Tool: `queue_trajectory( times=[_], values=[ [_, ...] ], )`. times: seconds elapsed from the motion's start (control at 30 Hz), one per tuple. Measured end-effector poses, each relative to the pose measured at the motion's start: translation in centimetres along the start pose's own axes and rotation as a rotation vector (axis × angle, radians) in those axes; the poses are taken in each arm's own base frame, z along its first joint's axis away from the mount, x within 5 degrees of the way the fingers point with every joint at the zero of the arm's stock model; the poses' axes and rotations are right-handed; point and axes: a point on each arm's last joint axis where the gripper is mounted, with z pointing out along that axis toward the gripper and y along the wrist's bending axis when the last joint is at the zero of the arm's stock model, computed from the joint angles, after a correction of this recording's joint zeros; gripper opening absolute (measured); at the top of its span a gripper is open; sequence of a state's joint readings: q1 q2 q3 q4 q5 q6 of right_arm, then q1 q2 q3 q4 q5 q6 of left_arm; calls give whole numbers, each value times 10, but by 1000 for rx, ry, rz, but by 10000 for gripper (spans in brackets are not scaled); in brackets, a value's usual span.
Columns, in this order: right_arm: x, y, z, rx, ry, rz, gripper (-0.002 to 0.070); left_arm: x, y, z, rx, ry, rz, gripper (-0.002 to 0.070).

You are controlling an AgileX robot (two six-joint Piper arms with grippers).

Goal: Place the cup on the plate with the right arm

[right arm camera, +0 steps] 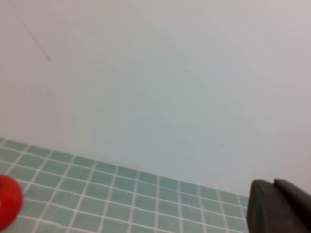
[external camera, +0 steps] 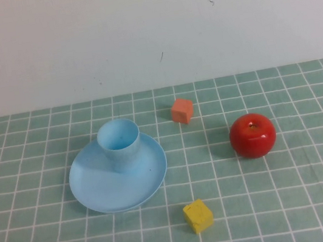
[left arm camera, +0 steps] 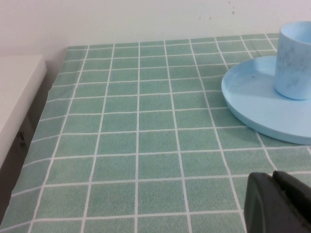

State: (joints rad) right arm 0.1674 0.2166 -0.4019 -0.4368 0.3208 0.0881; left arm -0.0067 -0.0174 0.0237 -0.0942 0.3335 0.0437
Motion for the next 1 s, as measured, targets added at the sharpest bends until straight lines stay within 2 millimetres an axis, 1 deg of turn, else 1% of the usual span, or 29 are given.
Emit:
queue_trajectory(
  times=[0.13,0.27,0.43,0.63,0.73,1.0],
  values=[
    [20,-1,-9,156,-14,1,-3,0,0,0,0,0,-2,-3],
    [46,6,-14,219,-9,47,-3,0,0,0,0,0,-2,-3],
    [84,21,-4,166,89,56,-3,0,0,0,1,0,-4,-3],
    [121,33,3,122,211,61,-3,0,0,0,1,0,-4,-3],
    [131,35,1,105,305,63,-3,0,0,0,1,0,-5,-3],
    [132,36,1,101,314,63,-3,0,0,0,1,0,-5,-3]
  ],
)
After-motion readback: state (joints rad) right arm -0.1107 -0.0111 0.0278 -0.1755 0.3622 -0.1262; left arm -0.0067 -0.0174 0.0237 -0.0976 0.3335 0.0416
